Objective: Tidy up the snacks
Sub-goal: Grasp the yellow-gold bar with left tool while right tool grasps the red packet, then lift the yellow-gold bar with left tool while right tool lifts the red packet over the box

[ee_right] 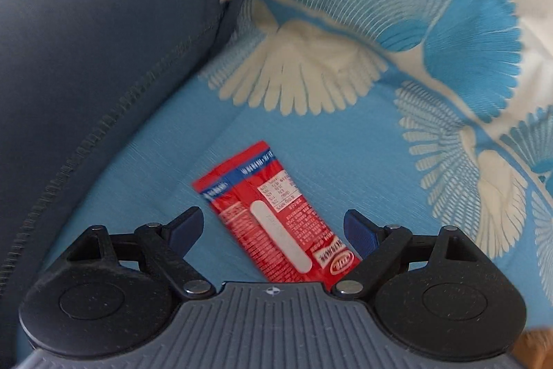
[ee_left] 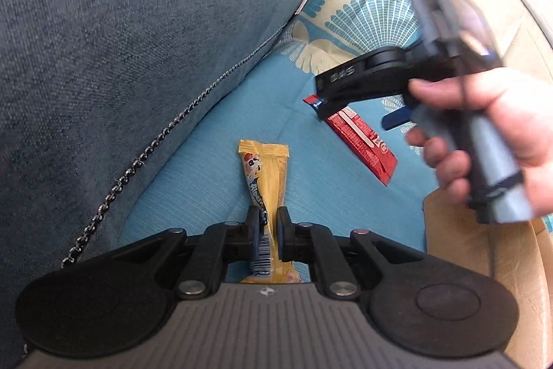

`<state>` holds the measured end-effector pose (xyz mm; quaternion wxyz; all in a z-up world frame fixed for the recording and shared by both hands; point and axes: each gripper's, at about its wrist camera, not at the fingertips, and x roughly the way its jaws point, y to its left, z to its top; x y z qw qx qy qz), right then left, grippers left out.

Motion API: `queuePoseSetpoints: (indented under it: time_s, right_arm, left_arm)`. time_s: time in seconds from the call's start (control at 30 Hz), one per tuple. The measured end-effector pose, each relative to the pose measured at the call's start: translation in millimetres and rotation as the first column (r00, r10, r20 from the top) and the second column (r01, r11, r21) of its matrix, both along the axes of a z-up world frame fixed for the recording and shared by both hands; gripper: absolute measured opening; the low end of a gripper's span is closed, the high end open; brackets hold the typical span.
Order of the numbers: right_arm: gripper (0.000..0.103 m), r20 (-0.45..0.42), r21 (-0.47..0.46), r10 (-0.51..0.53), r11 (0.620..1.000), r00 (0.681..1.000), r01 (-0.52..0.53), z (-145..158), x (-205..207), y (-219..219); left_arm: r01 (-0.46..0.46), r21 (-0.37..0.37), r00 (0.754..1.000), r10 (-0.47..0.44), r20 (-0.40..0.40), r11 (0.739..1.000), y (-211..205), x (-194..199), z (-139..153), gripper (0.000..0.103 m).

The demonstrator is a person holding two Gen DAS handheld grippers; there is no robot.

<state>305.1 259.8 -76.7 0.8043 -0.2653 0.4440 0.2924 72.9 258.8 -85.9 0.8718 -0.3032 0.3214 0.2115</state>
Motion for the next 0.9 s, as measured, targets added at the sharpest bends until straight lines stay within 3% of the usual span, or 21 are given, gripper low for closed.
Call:
queuePoseSetpoints:
  time_s: [0.17,0.33,0.43,0.5,0.7,0.9]
  right_arm:
    - [0.094,-0.048,0.036,-0.001,0.999,0.999,0.002,-11,17,5]
    - [0.085,-0.159,0.124,0.018,0.992,0.987,0.002,-14,19,-5]
    - [0.068,-0.146,0.135,0.08,0.989,0.986,-0.06,-12,5,-10]
    - [0.05,-0.14,0.144,0.095,0.987,0.986,-0.075,-9,-1,-15]
    - [0.045,-0.11,0.172,0.049,0.985,0.993,-0.029,14,-22,-35]
    - [0.045,-0.033,0.25,-0.005,0.968,0.999,0.013,66,-74,-86]
  left_arm:
    - [0.001,-0.016,1.0,-0.001,0.007,1.0,2,-1,-1,0.011]
    - [-0.002,-0.028,1.0,0.002,0.007,1.0,3,-2,-3,0.012]
    - [0.003,-0.029,1.0,-0.003,0.009,1.0,4,-2,-2,0.012]
    - [0.007,-0.027,1.0,-0.006,0.011,1.0,5,-2,-3,0.012]
    - [0.012,-0.002,1.0,-0.012,0.011,1.0,3,-2,-2,0.012]
    - [0.053,0.055,0.999,-0.053,-0.004,0.997,-4,-4,1,0.011]
